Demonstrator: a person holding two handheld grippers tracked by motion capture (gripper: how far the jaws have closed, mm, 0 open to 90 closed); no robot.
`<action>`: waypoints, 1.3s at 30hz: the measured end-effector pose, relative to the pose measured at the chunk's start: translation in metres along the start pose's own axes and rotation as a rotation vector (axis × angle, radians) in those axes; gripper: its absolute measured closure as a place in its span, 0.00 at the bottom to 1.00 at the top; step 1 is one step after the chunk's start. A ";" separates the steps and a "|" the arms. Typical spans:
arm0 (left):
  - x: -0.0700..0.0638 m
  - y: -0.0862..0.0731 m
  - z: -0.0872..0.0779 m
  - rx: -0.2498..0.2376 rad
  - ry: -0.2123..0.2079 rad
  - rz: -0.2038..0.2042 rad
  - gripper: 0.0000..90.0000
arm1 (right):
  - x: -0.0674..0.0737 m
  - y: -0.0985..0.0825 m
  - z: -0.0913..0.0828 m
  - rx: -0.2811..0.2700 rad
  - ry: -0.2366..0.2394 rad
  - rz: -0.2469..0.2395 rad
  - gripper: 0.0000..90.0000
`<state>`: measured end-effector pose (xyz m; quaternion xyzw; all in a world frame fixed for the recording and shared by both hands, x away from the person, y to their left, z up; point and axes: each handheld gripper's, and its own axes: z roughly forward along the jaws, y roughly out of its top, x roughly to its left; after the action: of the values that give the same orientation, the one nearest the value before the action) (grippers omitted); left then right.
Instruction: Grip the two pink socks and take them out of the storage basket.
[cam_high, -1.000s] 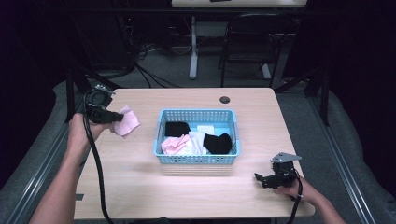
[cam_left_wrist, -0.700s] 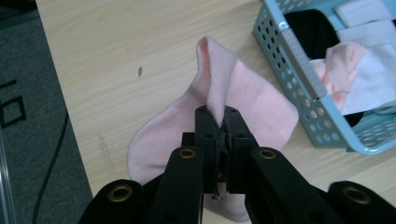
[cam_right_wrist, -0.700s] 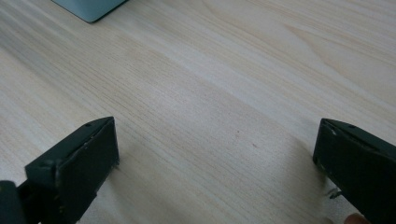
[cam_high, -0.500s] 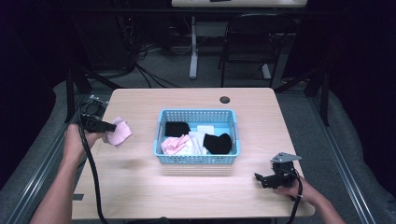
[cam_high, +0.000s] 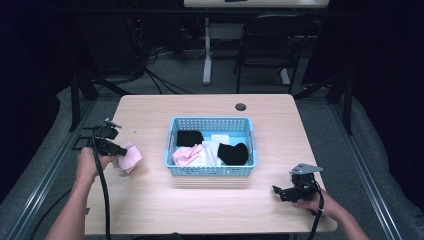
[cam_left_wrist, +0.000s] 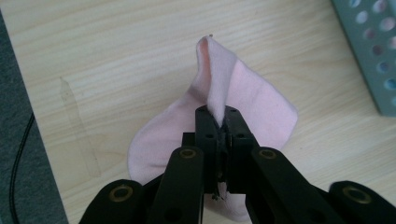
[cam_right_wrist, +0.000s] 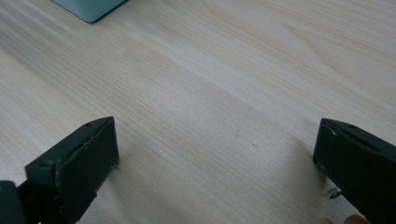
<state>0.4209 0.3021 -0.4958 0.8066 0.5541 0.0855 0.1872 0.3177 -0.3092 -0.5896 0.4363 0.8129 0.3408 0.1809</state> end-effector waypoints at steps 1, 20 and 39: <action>0.000 -0.002 0.003 0.008 0.001 0.000 0.96 | 0.000 0.000 0.000 0.000 0.001 0.000 0.00; 0.003 -0.014 -0.003 -0.110 0.001 -0.076 0.16 | 0.000 0.000 0.000 0.000 0.001 0.000 0.00; -0.051 0.027 -0.035 -0.223 -0.029 0.100 0.00 | 0.000 0.000 0.000 0.002 -0.002 -0.002 0.00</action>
<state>0.4136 0.2533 -0.4495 0.8085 0.4976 0.1440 0.2792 0.3178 -0.3093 -0.5895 0.4362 0.8134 0.3393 0.1817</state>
